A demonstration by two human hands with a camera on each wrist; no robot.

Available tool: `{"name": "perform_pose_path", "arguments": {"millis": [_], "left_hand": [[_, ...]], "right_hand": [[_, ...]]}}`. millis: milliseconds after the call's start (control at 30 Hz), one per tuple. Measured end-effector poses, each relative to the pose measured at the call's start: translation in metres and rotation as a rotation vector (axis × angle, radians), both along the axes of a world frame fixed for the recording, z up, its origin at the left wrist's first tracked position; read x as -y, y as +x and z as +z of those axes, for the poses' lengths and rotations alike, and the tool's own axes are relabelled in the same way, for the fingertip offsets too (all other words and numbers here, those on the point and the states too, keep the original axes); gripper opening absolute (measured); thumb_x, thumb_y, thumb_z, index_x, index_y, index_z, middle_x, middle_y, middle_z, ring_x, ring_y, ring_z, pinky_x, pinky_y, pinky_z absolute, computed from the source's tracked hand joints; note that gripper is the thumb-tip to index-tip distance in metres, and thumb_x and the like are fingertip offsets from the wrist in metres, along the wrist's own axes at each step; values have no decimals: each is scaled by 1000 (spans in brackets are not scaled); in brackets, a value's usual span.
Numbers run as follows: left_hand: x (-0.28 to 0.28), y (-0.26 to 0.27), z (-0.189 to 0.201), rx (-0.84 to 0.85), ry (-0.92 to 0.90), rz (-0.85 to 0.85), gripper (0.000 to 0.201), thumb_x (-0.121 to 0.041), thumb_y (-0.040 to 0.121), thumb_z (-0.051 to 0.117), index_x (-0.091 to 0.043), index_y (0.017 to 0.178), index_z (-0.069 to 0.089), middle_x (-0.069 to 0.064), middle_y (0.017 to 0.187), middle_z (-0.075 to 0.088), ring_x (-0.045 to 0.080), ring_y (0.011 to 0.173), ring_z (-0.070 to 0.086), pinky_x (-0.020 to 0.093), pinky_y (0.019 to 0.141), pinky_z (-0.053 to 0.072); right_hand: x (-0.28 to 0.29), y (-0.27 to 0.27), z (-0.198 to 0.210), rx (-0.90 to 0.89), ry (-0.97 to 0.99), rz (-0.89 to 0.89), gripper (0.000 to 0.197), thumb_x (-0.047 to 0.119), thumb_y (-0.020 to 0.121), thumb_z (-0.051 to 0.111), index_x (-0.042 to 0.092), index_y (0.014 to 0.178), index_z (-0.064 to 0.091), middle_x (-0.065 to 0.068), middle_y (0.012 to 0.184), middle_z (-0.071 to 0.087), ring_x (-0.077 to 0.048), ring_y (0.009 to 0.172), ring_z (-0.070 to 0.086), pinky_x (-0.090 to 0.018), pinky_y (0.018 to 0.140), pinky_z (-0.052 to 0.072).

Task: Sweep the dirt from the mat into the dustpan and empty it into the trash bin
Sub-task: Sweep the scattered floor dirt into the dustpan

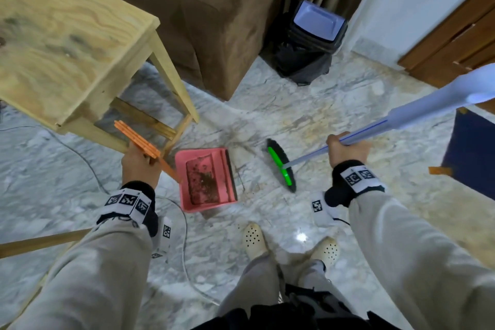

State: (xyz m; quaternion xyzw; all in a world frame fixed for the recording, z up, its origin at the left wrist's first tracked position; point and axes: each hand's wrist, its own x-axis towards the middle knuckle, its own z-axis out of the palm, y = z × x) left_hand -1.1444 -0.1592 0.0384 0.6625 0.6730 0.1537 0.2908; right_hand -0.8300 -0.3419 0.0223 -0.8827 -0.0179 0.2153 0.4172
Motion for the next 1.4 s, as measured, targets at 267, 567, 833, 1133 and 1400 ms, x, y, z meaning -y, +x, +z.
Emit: {"name": "perform_pose_path", "arguments": {"millis": [267, 567, 833, 1133, 1400], "left_hand": [[-7, -10, -8, -37, -50, -53, 25, -7, 88, 54, 0, 112, 51, 26, 105, 62, 39, 99, 57, 32, 76, 40], [-6, -23, -9, 15, -60, 113, 28, -9, 91, 52, 0, 117, 49, 26, 112, 60, 41, 103, 56, 38, 81, 43], [7, 12, -16, 122, -15, 84, 20, -6, 86, 51, -8, 106, 50, 19, 98, 64, 37, 91, 60, 41, 76, 48], [41, 100, -3, 179, 4, -13, 21, -9, 84, 56, -9, 104, 49, 17, 94, 63, 35, 89, 60, 37, 77, 46], [112, 259, 61, 175, 109, -120, 28, -6, 81, 60, -5, 108, 50, 27, 101, 62, 41, 95, 59, 43, 82, 44]], "right_hand": [[-42, -61, -24, -208, 106, -47, 15, 14, 74, 63, 5, 66, 54, -14, 60, 54, -27, 54, 51, -38, 56, 49], [-56, -55, -17, -308, 176, -172, 19, 11, 73, 66, -3, 86, 62, -15, 71, 59, -25, 55, 58, -36, 61, 59], [-25, 20, 21, -159, 259, -253, 7, 6, 73, 64, 1, 72, 59, -16, 68, 59, -26, 56, 60, -38, 64, 58], [56, 125, 60, -62, 381, -392, 8, 7, 68, 65, 4, 63, 59, -13, 63, 59, -25, 55, 61, -33, 58, 56], [197, 296, 138, 80, 465, -358, 14, 10, 66, 69, 11, 52, 66, 11, 33, 56, -9, 46, 61, -14, 41, 46]]}}
